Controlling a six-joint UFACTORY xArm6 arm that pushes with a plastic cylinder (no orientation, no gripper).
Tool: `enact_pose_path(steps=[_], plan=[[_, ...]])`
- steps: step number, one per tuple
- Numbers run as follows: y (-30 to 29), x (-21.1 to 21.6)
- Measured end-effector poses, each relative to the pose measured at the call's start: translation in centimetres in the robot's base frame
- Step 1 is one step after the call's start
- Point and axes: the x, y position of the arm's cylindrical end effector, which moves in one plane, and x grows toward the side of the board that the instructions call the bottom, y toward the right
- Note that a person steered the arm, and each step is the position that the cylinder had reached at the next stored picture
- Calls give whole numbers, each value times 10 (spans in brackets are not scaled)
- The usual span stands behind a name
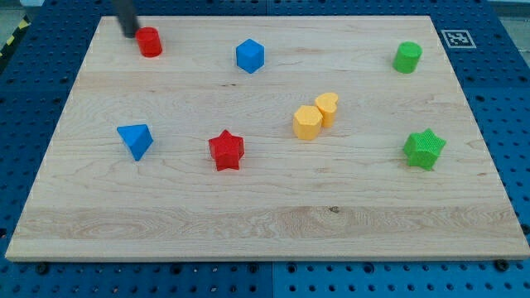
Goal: Move red circle into top right to red star
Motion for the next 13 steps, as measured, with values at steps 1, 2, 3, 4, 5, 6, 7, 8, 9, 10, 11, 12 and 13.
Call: enact_pose_path(steps=[1,2,3,4,5,6,7,8,9,10,11,12,13], plan=[[92,60],[133,95],[111,83],[74,59],[38,37],[6,36],[36,79],[113,143],[127,156],[110,144],[115,134],[132,151],[133,178]])
